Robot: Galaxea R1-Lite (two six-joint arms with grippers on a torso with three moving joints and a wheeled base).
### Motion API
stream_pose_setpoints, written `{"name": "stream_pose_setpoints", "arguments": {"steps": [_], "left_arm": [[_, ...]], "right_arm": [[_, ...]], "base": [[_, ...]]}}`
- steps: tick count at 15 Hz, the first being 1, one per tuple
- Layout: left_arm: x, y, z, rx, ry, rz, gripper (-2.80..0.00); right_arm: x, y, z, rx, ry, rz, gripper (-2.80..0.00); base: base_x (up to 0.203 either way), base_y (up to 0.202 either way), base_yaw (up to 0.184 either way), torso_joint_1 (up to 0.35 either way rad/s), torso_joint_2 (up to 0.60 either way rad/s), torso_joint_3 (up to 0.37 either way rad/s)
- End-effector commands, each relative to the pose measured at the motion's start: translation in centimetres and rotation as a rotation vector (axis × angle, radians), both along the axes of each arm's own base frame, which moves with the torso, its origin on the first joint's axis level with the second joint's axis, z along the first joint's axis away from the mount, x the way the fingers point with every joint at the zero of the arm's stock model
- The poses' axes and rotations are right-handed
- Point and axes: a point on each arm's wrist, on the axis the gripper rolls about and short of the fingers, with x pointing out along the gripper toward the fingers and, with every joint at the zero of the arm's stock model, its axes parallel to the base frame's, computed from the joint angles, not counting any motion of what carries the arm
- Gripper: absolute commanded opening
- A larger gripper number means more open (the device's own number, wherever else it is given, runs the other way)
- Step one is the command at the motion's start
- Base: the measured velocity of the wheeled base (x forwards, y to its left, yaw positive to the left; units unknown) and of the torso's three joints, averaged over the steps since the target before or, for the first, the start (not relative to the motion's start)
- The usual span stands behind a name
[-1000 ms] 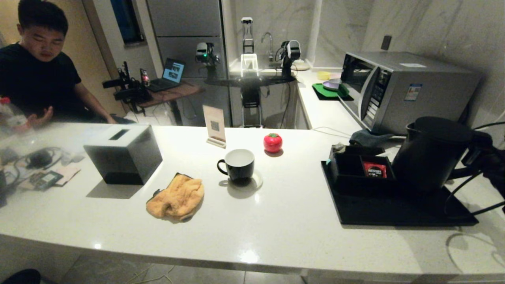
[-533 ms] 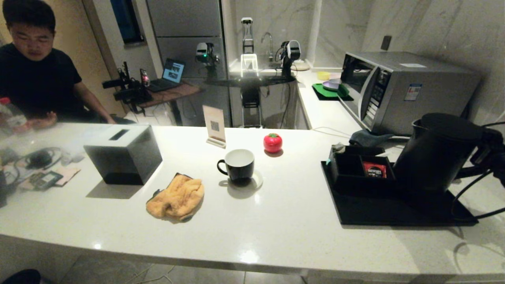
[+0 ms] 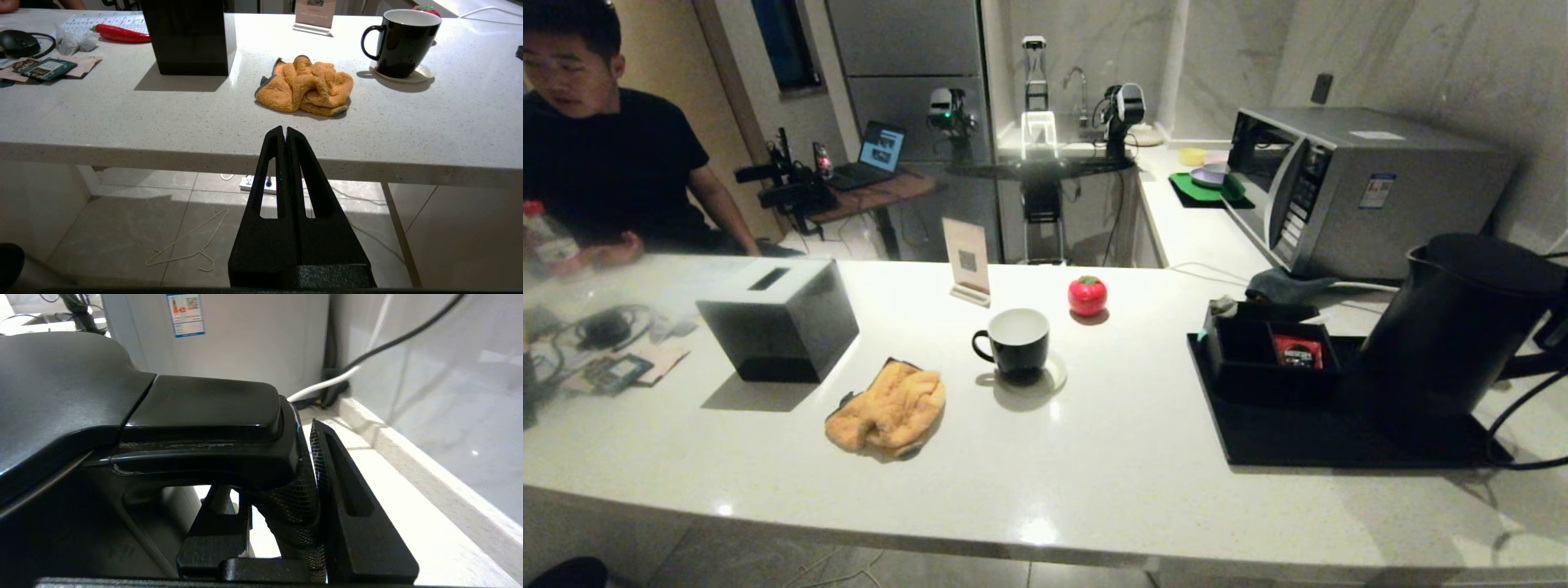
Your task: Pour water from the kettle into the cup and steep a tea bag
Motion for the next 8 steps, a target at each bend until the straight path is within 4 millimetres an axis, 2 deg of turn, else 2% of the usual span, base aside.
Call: {"name": "stream_pose_setpoints", "arguments": {"steps": [1, 8], "left_arm": [[0.0, 0.0, 0.0, -0.001, 0.000, 0.000, -2.80], [0.0, 0.0, 0.0, -0.001, 0.000, 0.000, -2.80]], "right_arm": [[-1.1, 0.4, 1.1, -0.019, -0.035, -0.006, -2.80], [-3.3, 1.5, 2.8, -0.018, -0.033, -0.007, -2.80]], "base": [[0.000, 0.000, 0.000, 0.000, 0.00, 0.000], [0.000, 0.000, 0.000, 0.000, 0.00, 0.000]]}}
